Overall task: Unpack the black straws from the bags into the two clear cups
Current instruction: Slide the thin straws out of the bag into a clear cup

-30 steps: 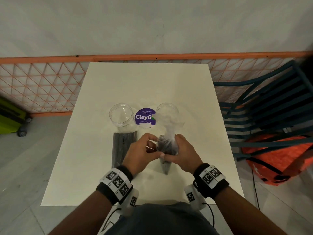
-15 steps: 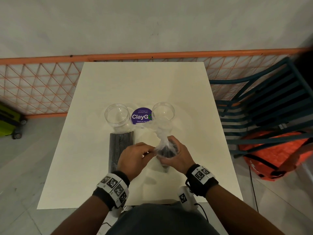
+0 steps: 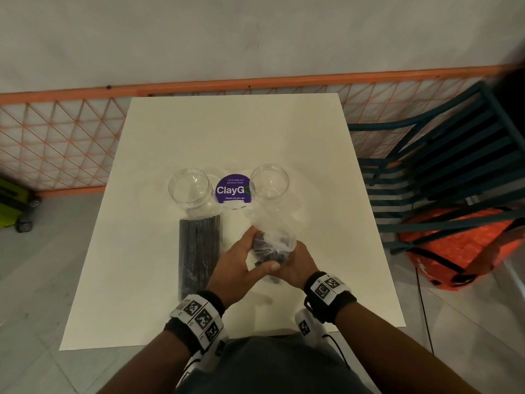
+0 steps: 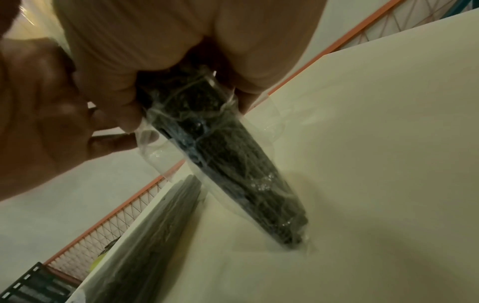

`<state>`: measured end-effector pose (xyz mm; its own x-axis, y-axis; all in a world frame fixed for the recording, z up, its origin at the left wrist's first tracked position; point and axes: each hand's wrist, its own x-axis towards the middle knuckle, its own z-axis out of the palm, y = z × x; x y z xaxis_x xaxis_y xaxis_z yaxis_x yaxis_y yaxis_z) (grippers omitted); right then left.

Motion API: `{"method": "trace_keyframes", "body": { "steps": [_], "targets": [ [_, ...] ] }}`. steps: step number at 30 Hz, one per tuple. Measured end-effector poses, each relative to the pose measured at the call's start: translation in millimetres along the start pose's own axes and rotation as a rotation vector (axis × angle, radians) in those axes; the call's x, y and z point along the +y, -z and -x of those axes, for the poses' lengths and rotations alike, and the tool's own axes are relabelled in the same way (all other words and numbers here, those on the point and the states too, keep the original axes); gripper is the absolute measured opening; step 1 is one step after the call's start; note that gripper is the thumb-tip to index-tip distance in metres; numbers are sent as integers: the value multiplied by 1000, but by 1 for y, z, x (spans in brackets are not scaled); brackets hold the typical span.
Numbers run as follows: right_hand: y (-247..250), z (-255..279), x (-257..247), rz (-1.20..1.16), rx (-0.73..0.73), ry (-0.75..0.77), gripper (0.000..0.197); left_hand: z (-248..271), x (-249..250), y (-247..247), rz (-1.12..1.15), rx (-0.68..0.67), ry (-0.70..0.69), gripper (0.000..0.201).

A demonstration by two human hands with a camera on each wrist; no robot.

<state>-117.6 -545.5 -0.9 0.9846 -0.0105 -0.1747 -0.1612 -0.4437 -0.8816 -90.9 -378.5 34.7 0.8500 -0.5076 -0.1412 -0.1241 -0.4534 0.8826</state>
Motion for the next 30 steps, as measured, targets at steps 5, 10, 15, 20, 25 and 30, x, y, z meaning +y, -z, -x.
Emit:
{"method": "trace_keyframes", "body": {
  "steps": [5,10,15,20,25,30],
  "targets": [
    [0,-1,2,14,-29,-42,67,2,-12,-10,152,25,12,58],
    [3,2,10,-70,-10,-42,81,2,-31,-14,-169,-86,-121,50],
    [6,5,17,5,-21,-69,71,-3,-45,-14,-336,-227,-118,73],
    [11,-2,7,140,-122,-100,49,-9,-20,-21,-19,-127,-62,95],
    [11,2,13,161,-107,-50,88,-7,-36,-15,-467,-289,-39,87],
    [17,8,14,232,-130,-94,72,-6,-33,-12,-445,-263,-90,83]
  ]
}}
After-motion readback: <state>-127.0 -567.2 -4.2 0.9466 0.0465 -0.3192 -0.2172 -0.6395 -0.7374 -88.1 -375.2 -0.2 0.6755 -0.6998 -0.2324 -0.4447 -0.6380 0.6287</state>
